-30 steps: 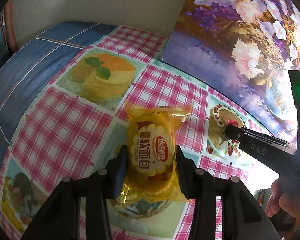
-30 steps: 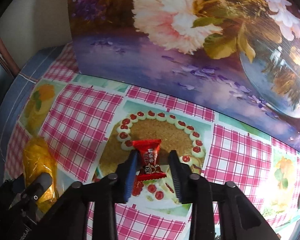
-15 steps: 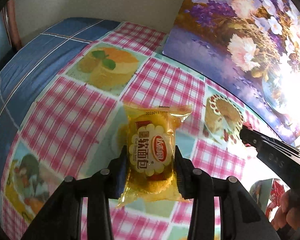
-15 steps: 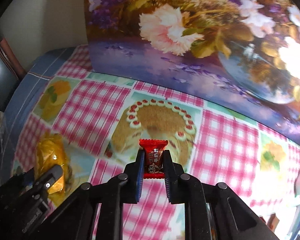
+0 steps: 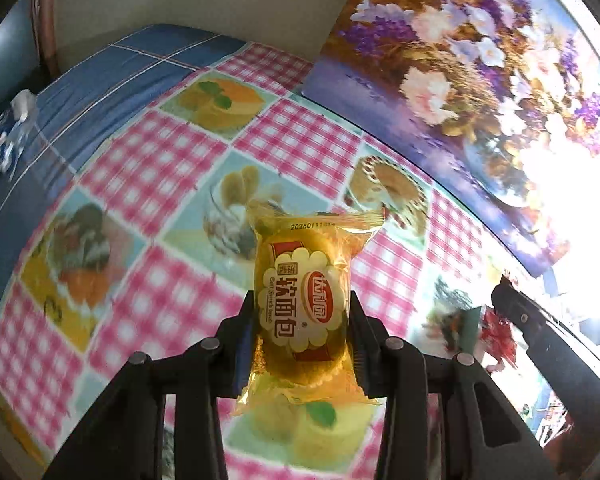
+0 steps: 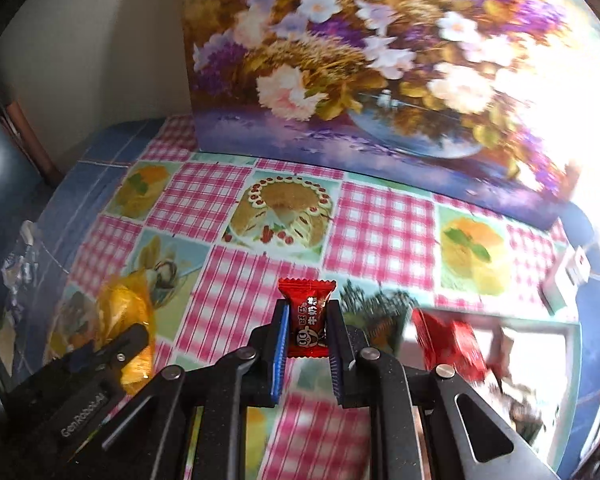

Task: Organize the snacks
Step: 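Carry the yellow bag into the tray and release while right gripper drops the red candy there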

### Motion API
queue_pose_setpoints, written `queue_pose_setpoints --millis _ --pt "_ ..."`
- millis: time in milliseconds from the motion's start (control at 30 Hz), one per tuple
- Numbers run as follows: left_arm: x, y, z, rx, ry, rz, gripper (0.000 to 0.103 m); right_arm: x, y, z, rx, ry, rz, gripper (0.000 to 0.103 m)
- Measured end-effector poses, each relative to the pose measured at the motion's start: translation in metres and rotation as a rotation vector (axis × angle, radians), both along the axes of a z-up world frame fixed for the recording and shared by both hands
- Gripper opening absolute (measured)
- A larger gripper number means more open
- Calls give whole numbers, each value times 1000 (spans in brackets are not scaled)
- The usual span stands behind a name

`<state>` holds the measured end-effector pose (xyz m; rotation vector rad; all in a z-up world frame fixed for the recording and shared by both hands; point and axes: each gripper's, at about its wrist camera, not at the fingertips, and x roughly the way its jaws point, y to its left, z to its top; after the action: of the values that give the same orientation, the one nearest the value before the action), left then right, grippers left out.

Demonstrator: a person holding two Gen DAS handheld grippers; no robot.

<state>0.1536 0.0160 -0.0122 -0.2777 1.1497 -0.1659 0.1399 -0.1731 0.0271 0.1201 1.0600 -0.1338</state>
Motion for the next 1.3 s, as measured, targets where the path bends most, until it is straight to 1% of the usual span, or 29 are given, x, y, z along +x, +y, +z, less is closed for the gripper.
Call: queue_pose_setpoints --millis 67,133,233,367,433,533,600,733,833,967,1133,1300 --pt "-13 -4 6 -11 0 -2 42 -16 0 7 9 -21 -12 19" --pt "-25 -9 10 -30 3 -4 42 -37 -1 15 -18 -44 -40 20" --pt "-39 -17 13 -30 10 -12 42 -63 -5 21 6 -74 -90 20" --pt "-60 -23 16 -39 14 -14 42 -95 -13 22 30 -117 -148 20" --pt "-67 -23 16 -66 21 -10 42 -110 -19 19 6 -129 -194 20" --pt "-76 -26 17 -60 26 -9 42 -130 -30 15 3 -152 -243 19" --pt "-80 -31 21 -45 17 -14 42 -140 -40 14 21 -157 -271 19" --pt "-87 -47 36 -15 -19 -33 42 -155 -56 19 70 -201 -299 19" --pt "-94 -65 51 -12 -52 -62 42 -161 -66 21 78 -216 -320 19" --pt "-101 -92 63 -16 -90 -107 42 -169 -91 19 83 -206 -402 19" --pt "-108 -122 61 -26 -94 -154 42 -184 -133 11 120 -188 -518 19" --pt "-116 -146 52 -40 -99 -208 42 -201 -166 5 110 -178 -621 19"
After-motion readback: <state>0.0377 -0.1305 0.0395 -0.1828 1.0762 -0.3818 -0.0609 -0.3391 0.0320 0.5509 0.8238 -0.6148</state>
